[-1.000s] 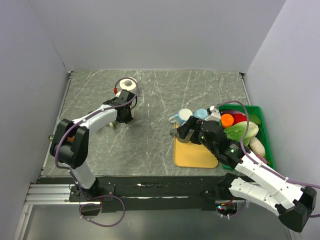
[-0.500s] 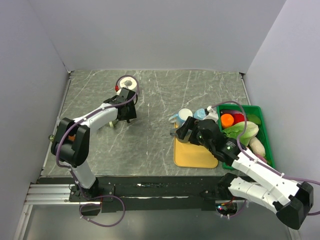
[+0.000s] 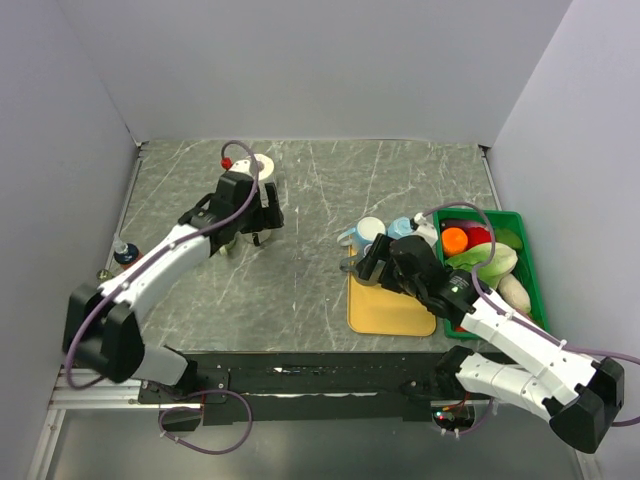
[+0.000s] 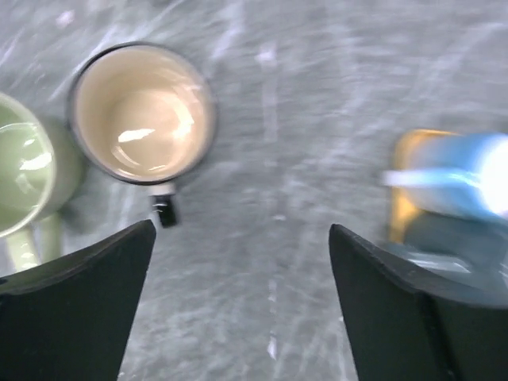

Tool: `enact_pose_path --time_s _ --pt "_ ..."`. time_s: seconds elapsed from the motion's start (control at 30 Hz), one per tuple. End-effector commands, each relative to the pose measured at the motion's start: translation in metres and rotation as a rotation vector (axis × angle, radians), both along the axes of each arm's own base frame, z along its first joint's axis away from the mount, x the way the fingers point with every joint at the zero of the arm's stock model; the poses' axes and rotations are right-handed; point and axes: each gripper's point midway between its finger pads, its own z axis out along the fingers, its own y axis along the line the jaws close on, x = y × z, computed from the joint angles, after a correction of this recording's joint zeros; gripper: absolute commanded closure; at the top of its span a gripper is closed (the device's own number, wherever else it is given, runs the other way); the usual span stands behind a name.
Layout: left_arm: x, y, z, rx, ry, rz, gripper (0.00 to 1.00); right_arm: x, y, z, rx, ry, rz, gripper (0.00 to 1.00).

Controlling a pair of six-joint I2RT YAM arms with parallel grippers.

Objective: Turn the mug right side up

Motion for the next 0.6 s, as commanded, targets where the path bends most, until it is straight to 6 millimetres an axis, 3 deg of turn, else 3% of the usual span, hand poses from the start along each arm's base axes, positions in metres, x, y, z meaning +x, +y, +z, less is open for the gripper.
enact_pose_path --time_s 0.0,0.07,0.1,0.23,0.43,0.57 --pt "-0.019 -0.038 0.038 -0.103 -0.157 -0.229 0.01 0.007 -0.01 0.02 -0.015 -0.028 -0.062 0.0" --pt "-0.037 -0.054 0.044 -0.14 -0.191 -0.345 0.04 0.005 -0.014 0.018 -0.034 -0.005 -0.077 0.0" --pt "-0.04 -0.06 0.057 -0.164 -0.243 -0.381 0.04 0.004 -0.015 0.017 -0.036 0.004 -0.083 0.0" --pt "-0.059 -0.083 0.059 -0.192 -0.282 -0.523 0.04 -0.005 -0.026 0.013 -0.065 0.031 -0.103 0.0" --pt "-0.076 -0.111 0.055 -0.186 -0.321 -0.593 0.04 -0.007 -0.041 0.014 -0.061 -0.003 -0.161 0.0" --pt "-0.077 -0.122 0.069 -0.169 -0.338 -0.556 0.04 -0.002 -0.049 0.02 -0.086 0.0 -0.2 0.0"
